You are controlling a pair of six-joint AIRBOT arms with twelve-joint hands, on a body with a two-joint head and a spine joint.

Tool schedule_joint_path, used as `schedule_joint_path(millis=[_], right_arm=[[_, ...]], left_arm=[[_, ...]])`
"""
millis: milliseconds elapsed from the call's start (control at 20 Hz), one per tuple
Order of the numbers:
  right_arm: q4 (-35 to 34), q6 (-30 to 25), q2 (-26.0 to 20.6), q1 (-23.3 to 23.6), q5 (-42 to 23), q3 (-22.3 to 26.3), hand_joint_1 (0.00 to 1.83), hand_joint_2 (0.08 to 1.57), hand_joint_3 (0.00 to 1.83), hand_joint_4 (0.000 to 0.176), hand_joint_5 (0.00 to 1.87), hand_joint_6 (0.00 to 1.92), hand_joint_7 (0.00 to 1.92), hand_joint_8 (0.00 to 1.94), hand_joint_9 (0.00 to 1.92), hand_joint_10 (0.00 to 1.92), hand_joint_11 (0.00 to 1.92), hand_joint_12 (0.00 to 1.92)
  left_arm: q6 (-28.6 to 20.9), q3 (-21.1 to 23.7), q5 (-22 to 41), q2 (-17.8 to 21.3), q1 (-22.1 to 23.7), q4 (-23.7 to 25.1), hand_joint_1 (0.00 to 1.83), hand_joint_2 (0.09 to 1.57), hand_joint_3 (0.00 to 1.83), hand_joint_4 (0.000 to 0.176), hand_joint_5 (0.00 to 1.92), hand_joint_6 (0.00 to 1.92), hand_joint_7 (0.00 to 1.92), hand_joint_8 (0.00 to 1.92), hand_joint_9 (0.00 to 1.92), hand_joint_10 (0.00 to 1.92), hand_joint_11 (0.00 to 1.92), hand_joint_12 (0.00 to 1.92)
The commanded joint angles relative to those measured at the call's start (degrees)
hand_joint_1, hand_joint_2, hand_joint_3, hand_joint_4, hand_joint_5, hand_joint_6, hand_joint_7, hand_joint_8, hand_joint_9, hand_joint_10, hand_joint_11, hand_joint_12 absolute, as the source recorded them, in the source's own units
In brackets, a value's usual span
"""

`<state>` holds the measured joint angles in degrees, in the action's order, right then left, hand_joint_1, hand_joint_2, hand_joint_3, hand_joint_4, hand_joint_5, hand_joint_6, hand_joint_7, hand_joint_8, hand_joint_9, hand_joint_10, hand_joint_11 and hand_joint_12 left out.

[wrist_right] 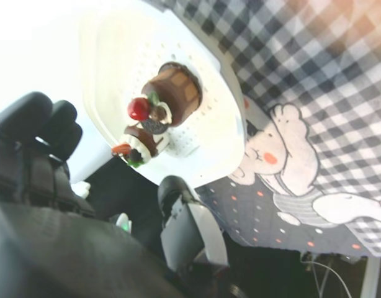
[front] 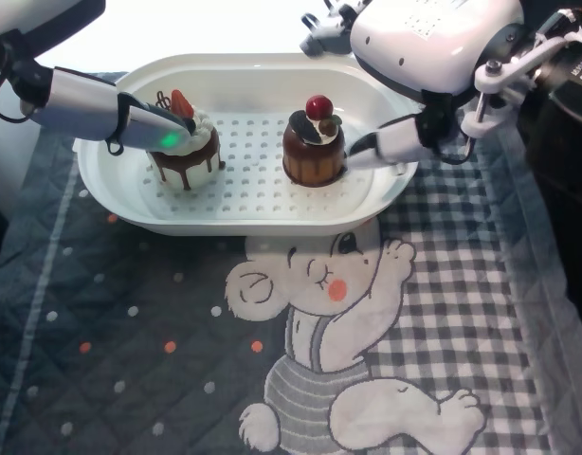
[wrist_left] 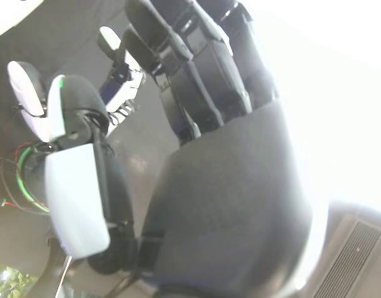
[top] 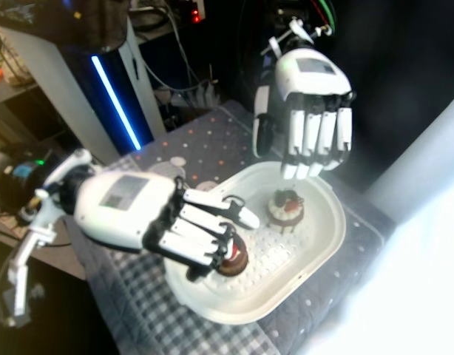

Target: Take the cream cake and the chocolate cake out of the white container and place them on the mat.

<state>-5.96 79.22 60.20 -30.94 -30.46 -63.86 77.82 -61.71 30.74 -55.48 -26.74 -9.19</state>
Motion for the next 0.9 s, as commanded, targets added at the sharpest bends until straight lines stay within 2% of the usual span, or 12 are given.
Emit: schedule_joint_path(millis=[0, 50, 250, 350, 400, 450, 500, 550, 600, 650, 750, 850], right_arm=[[0.2, 0.0, 0.0, 1.0, -6.7, -0.2, 0.95, 0.85, 0.01, 0.0, 0.71, 0.04, 0.63, 0.19, 0.38, 0.88, 0.17, 1.65], [0.2, 0.0, 0.0, 1.0, -6.8, -0.2, 0.96, 0.86, 0.0, 0.0, 0.72, 0.03, 0.65, 0.17, 0.39, 0.88, 0.17, 1.66], [-0.5, 0.0, 0.4, 1.0, -6.8, -0.6, 0.92, 0.88, 0.0, 0.0, 0.71, 0.01, 0.68, 0.15, 0.43, 0.9, 0.21, 1.62], [-1.6, 0.0, 1.2, 1.0, -6.7, -1.5, 0.91, 0.88, 0.0, 0.0, 0.68, 0.0, 0.66, 0.1, 0.43, 0.81, 0.17, 1.55], [-2.1, 0.0, 1.8, 1.0, -6.6, -2.0, 0.9, 0.88, 0.0, 0.0, 0.65, 0.0, 0.65, 0.07, 0.43, 0.75, 0.14, 1.5], [-2.5, 0.0, 2.4, 1.0, -6.4, -2.5, 0.9, 0.88, 0.0, 0.0, 0.64, 0.0, 0.66, 0.05, 0.45, 0.69, 0.13, 1.47], [-3.2, 0.0, 3.3, 1.0, -6.1, -3.3, 0.89, 0.89, 0.0, 0.0, 0.62, 0.0, 0.66, 0.04, 0.45, 0.68, 0.14, 1.45], [-3.7, 0.0, 4.0, 1.0, -5.9, -3.9, 0.89, 0.88, 0.0, 0.0, 0.61, 0.0, 0.67, 0.04, 0.46, 0.67, 0.15, 1.43], [-4.2, 0.0, 4.8, 1.0, -5.6, -4.5, 0.89, 0.88, 0.0, 0.0, 0.6, 0.0, 0.67, 0.03, 0.46, 0.66, 0.15, 1.42], [-4.7, 0.0, 5.4, 1.0, -5.5, -4.9, 0.87, 0.88, 0.0, 0.0, 0.57, 0.0, 0.65, 0.01, 0.46, 0.54, 0.13, 1.38], [-5.4, 0.0, 6.3, 1.0, -5.1, -5.5, 0.86, 0.88, 0.0, 0.0, 0.53, 0.0, 0.58, 0.0, 0.49, 0.26, 0.11, 1.31], [-5.8, 0.0, 7.0, 1.0, -4.4, -6.2, 0.84, 0.87, 0.0, 0.0, 0.49, 0.0, 0.52, 0.0, 0.51, 0.17, 0.07, 1.36]], left_arm=[[-0.1, -0.2, 7.2, 0.0, 0.5, 0.0, 0.71, 0.83, 0.02, 0.027, 0.25, 0.03, 0.16, 0.01, 0.14, 0.05, 0.0, 0.83], [-0.1, -0.2, 7.3, 0.0, 0.5, 0.0, 0.72, 0.83, 0.01, 0.035, 0.27, 0.02, 0.17, 0.0, 0.15, 0.04, 0.0, 0.84], [-0.1, -0.5, 7.3, 0.0, 0.5, -0.7, 0.69, 0.84, 0.0, 0.02, 0.29, 0.01, 0.19, 0.0, 0.18, 0.03, 0.0, 0.91], [-0.1, -1.5, 6.3, -0.7, 0.5, -1.7, 0.7, 0.83, 0.0, 0.028, 0.3, 0.01, 0.19, 0.0, 0.21, 0.03, 0.0, 1.03], [-0.1, -2.2, 5.5, -1.2, 0.5, -2.1, 0.71, 0.83, 0.0, 0.021, 0.31, 0.01, 0.21, 0.01, 0.23, 0.03, 0.0, 1.04], [-0.1, -2.7, 4.9, -1.6, 0.4, -2.5, 0.7, 0.84, 0.0, 0.022, 0.32, 0.01, 0.24, 0.01, 0.27, 0.04, 0.0, 1.07], [-0.1, -3.4, 4.2, -2.1, 0.2, -3.1, 0.71, 0.84, 0.0, 0.022, 0.32, 0.01, 0.29, 0.02, 0.33, 0.06, 0.0, 1.16], [-0.1, -3.8, 3.7, -2.4, 0.0, -3.5, 0.71, 0.83, 0.0, 0.03, 0.33, 0.01, 0.3, 0.03, 0.36, 0.07, 0.0, 1.18], [-0.1, -4.1, 3.2, -2.6, -0.2, -4.0, 0.72, 0.84, 0.0, 0.028, 0.32, 0.01, 0.31, 0.02, 0.36, 0.06, 0.0, 1.17], [-0.1, -4.5, 2.7, -2.8, -0.5, -4.4, 0.7, 0.83, 0.0, 0.036, 0.3, 0.0, 0.3, 0.01, 0.38, 0.06, 0.0, 1.25], [-0.1, -5.0, 1.8, -3.4, -0.9, -4.9, 0.72, 0.83, 0.0, 0.021, 0.31, 0.0, 0.32, 0.01, 0.39, 0.05, 0.0, 1.34], [-0.1, -5.6, 0.9, -4.1, -1.4, -5.2, 0.72, 0.82, 0.0, 0.033, 0.3, 0.0, 0.34, 0.01, 0.37, 0.04, 0.0, 1.39]])
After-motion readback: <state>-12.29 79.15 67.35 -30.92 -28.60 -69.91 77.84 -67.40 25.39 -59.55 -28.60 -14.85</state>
